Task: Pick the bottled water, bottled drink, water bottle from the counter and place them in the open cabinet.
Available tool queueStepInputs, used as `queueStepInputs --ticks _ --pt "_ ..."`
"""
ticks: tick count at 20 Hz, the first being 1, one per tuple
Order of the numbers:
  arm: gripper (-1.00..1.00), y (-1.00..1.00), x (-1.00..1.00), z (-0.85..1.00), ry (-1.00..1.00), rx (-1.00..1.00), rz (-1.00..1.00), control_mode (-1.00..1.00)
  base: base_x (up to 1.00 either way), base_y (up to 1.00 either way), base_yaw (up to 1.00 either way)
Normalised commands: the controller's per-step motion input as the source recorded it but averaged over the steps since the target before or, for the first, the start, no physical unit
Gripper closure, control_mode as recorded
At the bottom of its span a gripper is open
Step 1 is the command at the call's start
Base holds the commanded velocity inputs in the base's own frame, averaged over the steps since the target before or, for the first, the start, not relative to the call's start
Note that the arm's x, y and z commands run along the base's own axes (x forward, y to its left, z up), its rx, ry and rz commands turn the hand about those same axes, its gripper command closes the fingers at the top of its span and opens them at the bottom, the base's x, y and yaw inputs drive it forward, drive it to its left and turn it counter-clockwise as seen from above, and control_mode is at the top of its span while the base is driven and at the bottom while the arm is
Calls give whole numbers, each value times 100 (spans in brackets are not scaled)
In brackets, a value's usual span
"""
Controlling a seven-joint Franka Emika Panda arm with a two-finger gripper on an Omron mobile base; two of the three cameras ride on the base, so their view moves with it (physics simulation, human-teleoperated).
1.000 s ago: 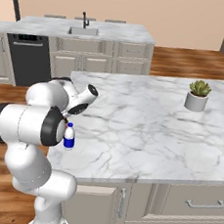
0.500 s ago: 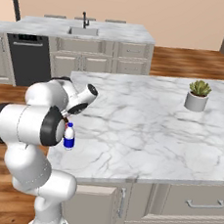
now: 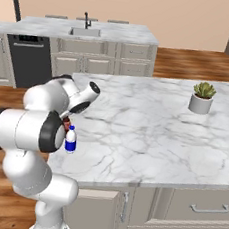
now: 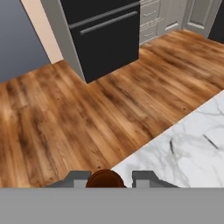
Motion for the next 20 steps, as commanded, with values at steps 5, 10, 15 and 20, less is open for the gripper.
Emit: queueStepInputs --ticks 5,10,15,20 --pt "100 1 0 47 0 -1 0 -100 0 0 0" --pt "100 1 0 43 0 0 0 -100 0 0 0" --pt "100 1 -3 43 0 0 0 -100 0 0 0" --pt "100 0 -25 36 0 0 0 -100 0 0 0"
